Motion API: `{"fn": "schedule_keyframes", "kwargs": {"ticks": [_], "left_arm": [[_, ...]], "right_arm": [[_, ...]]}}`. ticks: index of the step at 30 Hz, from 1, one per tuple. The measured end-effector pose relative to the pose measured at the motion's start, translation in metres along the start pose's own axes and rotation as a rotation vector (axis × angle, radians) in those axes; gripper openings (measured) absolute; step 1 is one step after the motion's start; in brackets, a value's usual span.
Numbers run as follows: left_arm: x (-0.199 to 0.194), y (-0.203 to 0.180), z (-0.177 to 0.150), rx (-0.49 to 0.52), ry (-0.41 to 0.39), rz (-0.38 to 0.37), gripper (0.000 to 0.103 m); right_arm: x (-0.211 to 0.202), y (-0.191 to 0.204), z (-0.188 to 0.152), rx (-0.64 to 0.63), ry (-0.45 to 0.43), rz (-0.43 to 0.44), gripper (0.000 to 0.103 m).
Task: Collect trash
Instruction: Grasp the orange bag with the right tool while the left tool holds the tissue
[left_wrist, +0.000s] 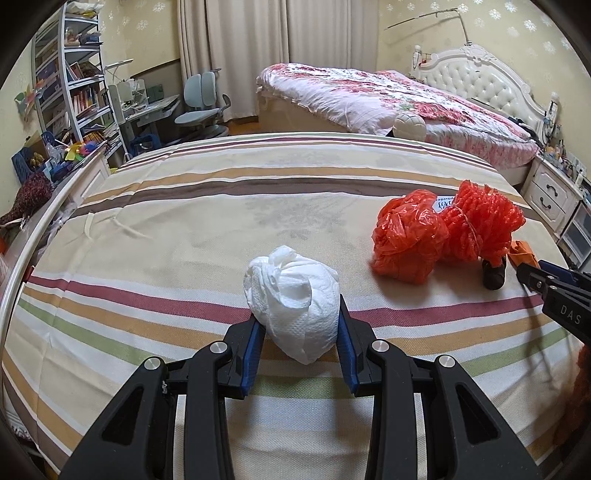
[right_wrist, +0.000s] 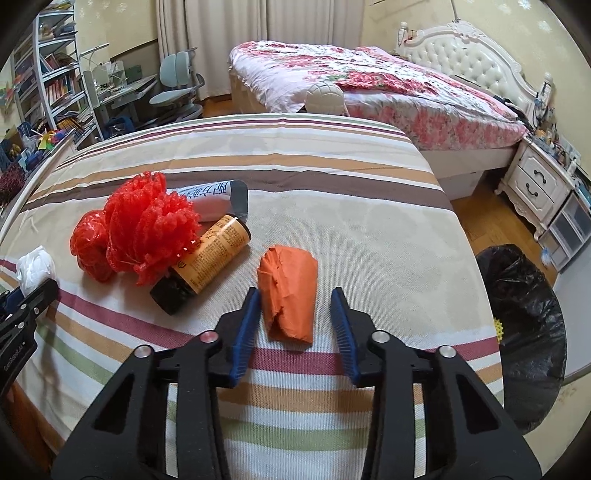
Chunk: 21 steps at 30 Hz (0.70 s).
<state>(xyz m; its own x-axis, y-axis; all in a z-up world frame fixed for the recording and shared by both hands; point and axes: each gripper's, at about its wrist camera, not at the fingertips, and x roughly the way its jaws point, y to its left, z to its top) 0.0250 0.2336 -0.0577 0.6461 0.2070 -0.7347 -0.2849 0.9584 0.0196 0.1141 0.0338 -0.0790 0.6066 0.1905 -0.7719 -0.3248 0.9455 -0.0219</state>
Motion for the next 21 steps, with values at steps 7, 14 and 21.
{"fn": "schedule_keyframes", "kwargs": {"ticks": [7,14,21], "left_arm": [[-0.001,-0.001,0.000,0.002,-0.002,0.000,0.036],[-0.007,-0.004,-0.001,0.004,-0.015,-0.015,0.036],[-0.016,-0.016,-0.006,0.026,-0.033,-0.038,0.036]], "right_arm": [[-0.004,-0.006,-0.005,0.022,-0.009,0.020,0.028],[-0.010,-0.012,-0.010,0.046,-0.016,0.026,0.027],[-0.022,-0.022,-0.020,0.057,-0.033,0.009,0.027]]}}
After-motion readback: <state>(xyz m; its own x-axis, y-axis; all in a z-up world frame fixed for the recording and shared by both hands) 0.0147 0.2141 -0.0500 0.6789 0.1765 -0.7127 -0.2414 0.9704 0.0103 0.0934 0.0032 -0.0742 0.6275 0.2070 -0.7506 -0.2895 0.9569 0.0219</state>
